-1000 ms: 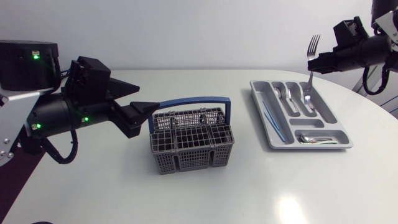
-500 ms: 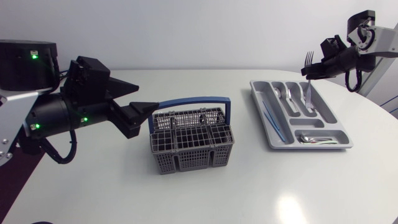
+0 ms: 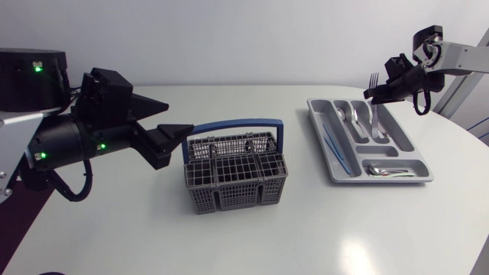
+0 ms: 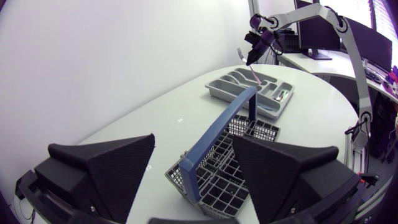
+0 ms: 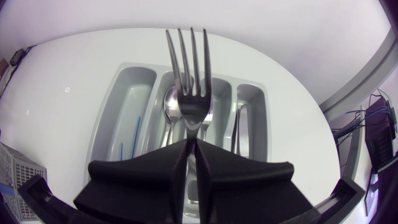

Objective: Unload the cutlery basket into the drawer organizer.

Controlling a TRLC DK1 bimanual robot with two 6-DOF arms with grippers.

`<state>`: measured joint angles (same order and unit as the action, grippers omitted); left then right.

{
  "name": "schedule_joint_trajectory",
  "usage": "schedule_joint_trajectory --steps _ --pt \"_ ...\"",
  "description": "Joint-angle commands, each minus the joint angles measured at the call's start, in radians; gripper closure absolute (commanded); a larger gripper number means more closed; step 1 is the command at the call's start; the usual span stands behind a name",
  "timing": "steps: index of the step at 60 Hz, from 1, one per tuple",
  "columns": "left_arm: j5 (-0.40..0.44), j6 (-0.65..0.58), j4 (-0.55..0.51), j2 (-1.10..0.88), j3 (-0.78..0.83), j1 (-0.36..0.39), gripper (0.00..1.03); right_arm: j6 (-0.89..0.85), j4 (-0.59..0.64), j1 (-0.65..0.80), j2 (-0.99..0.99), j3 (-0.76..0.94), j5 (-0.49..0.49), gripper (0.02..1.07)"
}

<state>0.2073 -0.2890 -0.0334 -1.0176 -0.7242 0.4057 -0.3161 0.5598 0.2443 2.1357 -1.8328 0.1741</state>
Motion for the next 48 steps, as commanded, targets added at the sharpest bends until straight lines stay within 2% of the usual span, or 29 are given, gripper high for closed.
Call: schedule_joint_trajectory --steps 1,32,48 --pt "-0.003 -0.015 -0.005 0.016 0.026 -0.005 0.17 -0.009 0.018 0.007 0.036 -0.045 -0.01 1.01" --pt "-0.003 -0.022 0.003 0.024 0.043 -0.004 0.17 -0.005 0.074 -0.008 0.125 -0.143 -0.048 1.01" --pt "-0.003 -0.025 0.003 0.024 0.04 -0.008 0.17 0.017 0.141 -0.007 0.191 -0.227 -0.061 1.01"
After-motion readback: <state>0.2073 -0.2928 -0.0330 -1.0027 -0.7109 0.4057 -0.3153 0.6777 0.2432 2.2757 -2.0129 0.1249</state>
